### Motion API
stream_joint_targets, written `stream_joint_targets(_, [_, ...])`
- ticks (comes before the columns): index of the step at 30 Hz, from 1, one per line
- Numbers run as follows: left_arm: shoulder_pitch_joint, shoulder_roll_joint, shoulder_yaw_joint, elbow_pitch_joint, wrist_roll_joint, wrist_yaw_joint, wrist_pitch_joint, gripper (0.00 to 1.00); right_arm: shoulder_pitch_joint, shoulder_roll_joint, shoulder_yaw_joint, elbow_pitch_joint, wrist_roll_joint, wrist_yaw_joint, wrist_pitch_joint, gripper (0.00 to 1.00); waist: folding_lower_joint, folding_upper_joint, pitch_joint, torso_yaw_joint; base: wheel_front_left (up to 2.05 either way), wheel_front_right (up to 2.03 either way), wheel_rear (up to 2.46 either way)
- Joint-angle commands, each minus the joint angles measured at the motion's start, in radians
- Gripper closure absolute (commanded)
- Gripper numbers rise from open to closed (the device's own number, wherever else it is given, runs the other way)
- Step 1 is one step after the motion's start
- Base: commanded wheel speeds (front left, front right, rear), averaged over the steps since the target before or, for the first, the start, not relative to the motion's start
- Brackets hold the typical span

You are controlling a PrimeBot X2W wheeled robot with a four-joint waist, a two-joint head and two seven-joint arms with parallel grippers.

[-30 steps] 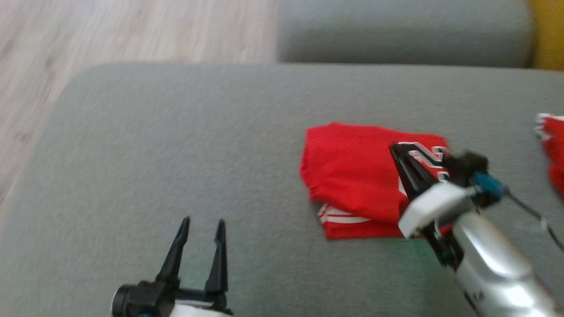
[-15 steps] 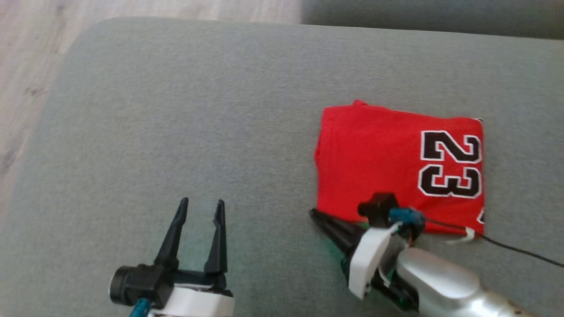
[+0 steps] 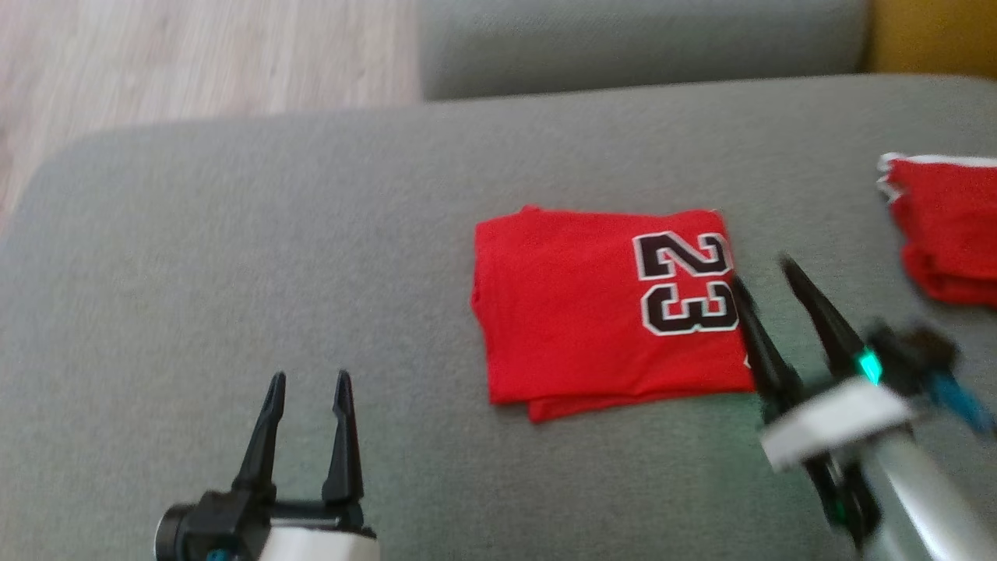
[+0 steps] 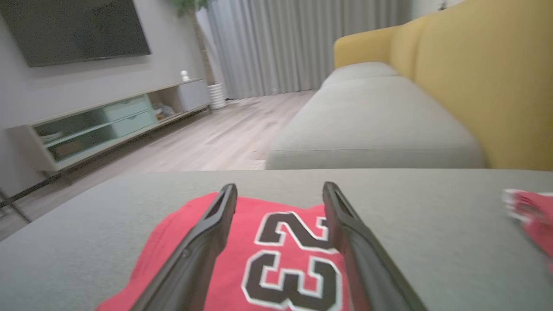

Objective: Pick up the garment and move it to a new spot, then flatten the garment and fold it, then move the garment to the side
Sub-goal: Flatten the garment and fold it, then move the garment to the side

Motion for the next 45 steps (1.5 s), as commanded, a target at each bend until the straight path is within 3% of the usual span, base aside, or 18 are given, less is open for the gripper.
stream_joint_targets(1, [0.002,-0.003,0.042,-0.032,0.011,0.003,-0.01,0.0,0.096,0.034,-0.076,-0.059,-0.066,0.007,-0.01,0.0,0.0001,0.0,-0.063,-0.049,0.0,0.0,0.0])
stream_joint_targets(4, [0.022,-0.003,0.055,-0.025,0.009,0.006,-0.01,0.0,0.204,0.083,-0.206,-0.121,-0.159,0.007,-0.01,0.0,0.0001,0.0,-0.095,-0.067,0.0,0.0,0.0])
stream_joint_targets(7, [0.043,-0.003,0.068,-0.021,0.007,0.008,-0.01,0.0,0.298,0.126,-0.272,-0.174,-0.243,0.007,-0.01,0.0,0.0001,0.0,-0.119,-0.084,0.0,0.0,0.0])
stream_joint_targets(15, [0.073,-0.003,0.088,-0.01,0.018,0.027,-0.01,0.0,0.353,0.142,-0.257,-0.195,-0.278,0.007,-0.01,0.0,0.0001,0.0,-0.135,-0.096,0.0,0.0,0.0])
stream_joint_targets(45, [0.089,-0.003,0.079,-0.05,0.035,0.023,-0.01,0.0,0.34,0.11,-0.267,-0.176,-0.232,0.007,-0.01,0.0,0.0001,0.0,-0.112,-0.011,0.0,0.0,0.0])
